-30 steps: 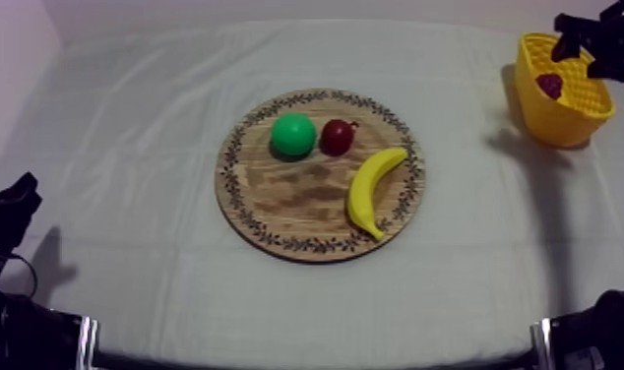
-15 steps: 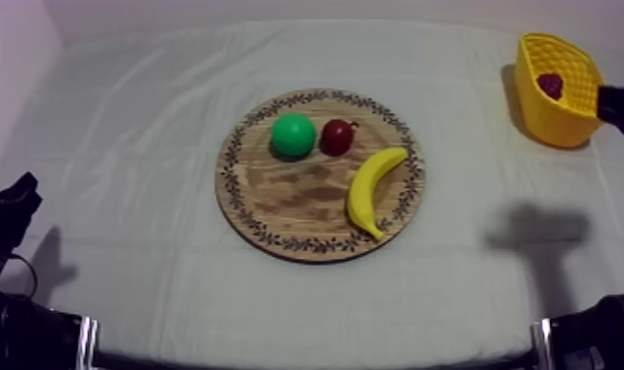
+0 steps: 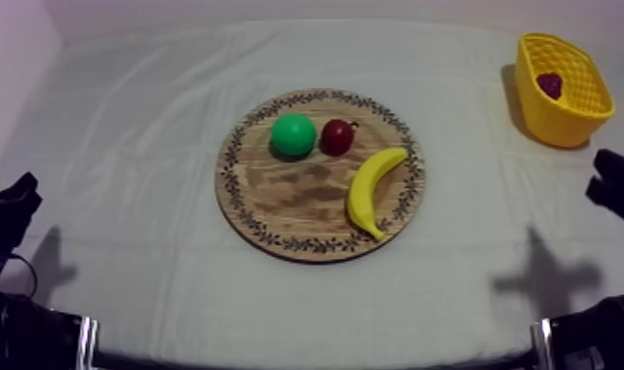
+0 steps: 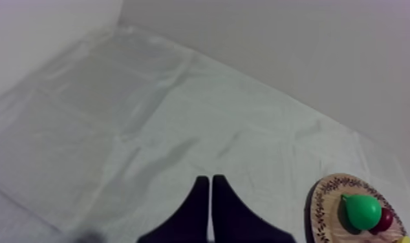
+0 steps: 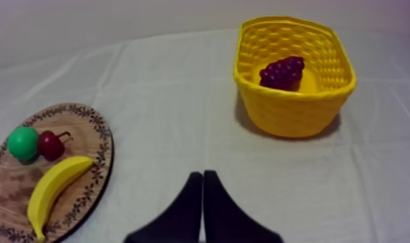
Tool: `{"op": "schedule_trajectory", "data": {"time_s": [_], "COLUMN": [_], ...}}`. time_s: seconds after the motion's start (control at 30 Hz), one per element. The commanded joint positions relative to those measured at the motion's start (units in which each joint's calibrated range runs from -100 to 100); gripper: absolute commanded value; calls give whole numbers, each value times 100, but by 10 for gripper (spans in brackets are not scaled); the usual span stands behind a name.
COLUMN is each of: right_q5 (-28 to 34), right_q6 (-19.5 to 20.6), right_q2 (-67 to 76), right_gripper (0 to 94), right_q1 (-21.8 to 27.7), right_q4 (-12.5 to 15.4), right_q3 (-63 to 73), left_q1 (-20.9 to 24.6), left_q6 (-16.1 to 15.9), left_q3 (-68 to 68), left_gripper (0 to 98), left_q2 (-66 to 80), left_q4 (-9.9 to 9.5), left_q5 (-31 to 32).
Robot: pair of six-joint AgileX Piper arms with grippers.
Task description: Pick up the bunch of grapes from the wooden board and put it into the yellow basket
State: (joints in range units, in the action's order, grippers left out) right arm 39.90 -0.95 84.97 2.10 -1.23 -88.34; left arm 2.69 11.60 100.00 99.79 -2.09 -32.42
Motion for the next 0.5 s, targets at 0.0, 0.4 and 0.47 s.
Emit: {"op": "schedule_trajectory", "data": {"time_s": [0.0, 0.4, 0.47], "right_q5": [-378, -153, -177], "right_q6": [-19, -229, -479], "right_q2": [299, 988, 1030], "right_gripper": [3, 3, 3], "right_q1": [4, 2, -38], "right_q4": [42, 181, 193], "right_q3": [-736, -1129, -1136], "left_q1": [3, 3, 3], "left_q6": [0, -4, -3], "left_q3": [0, 0, 0], "left_gripper": [1, 1, 1], "left_q2": [-5, -5, -5], "left_q4": [1, 1, 1], "left_q5": [1, 1, 1]}}
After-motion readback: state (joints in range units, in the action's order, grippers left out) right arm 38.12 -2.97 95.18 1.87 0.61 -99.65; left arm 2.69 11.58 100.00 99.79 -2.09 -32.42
